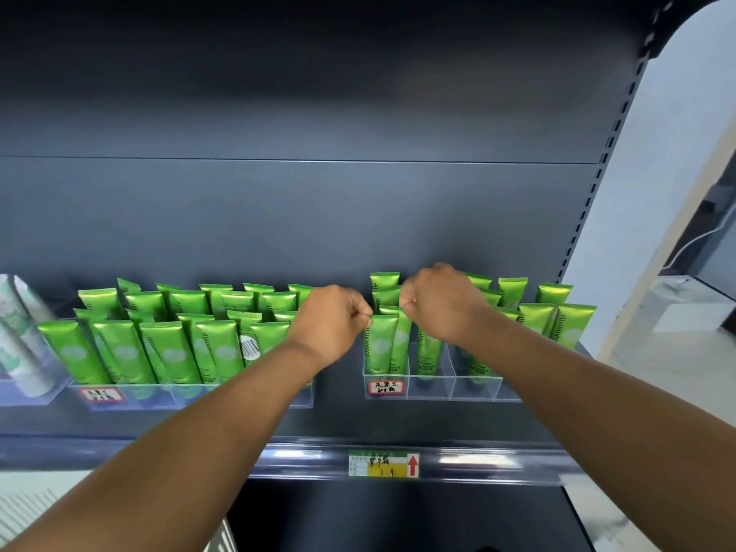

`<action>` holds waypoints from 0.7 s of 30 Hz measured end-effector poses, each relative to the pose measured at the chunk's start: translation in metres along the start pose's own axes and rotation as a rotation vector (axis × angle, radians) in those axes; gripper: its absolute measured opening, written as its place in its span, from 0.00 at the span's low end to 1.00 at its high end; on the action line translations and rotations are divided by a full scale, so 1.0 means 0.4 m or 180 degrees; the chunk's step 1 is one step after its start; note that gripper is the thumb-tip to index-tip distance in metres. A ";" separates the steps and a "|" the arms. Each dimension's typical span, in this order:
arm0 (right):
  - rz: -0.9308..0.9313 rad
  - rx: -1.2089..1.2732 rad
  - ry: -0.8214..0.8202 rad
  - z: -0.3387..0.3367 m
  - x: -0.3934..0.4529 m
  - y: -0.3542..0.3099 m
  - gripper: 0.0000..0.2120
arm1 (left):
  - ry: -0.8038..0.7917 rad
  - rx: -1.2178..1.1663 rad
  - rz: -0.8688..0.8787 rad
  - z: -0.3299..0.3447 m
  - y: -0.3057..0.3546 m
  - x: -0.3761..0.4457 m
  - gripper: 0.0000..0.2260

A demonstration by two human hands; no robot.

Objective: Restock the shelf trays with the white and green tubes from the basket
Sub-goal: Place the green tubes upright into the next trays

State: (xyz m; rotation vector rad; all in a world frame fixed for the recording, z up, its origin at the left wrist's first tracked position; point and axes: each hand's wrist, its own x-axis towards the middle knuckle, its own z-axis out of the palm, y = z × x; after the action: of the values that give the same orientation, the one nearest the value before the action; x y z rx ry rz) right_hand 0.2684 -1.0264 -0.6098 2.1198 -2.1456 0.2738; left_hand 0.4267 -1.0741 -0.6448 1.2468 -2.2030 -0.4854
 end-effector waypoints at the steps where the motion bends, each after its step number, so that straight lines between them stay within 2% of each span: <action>1: 0.0011 0.0034 0.0002 0.001 0.004 0.001 0.12 | -0.0004 -0.0006 0.0016 0.000 0.001 0.000 0.04; 21: -0.0050 0.0433 -0.0197 0.005 0.042 0.013 0.10 | -0.0063 -0.0077 0.0063 0.021 0.025 0.017 0.04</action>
State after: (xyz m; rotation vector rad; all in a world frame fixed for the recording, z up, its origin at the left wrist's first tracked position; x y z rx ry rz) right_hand 0.2629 -1.0431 -0.6085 2.2450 -2.2020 0.3674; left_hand 0.4121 -1.0744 -0.6437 1.2112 -2.2174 -0.5173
